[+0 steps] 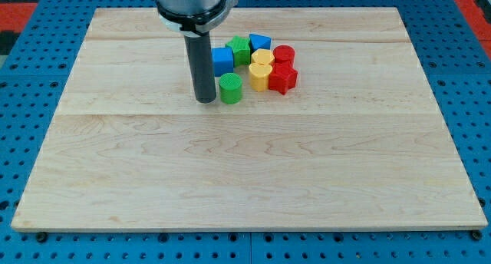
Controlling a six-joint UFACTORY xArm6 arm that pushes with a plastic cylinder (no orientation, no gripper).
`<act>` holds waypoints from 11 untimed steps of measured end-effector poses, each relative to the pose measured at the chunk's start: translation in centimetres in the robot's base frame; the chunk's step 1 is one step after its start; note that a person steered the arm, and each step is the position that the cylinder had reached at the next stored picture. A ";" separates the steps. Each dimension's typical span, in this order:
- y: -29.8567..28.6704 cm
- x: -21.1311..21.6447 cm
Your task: Slide the green circle to the right and slightly up
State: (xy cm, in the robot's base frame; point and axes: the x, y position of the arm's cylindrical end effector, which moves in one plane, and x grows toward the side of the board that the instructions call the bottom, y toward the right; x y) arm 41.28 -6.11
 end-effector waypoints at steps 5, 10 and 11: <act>-1.1 -1.5; 4.2 0.4; 4.9 2.5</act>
State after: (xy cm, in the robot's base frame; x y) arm 43.81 -1.21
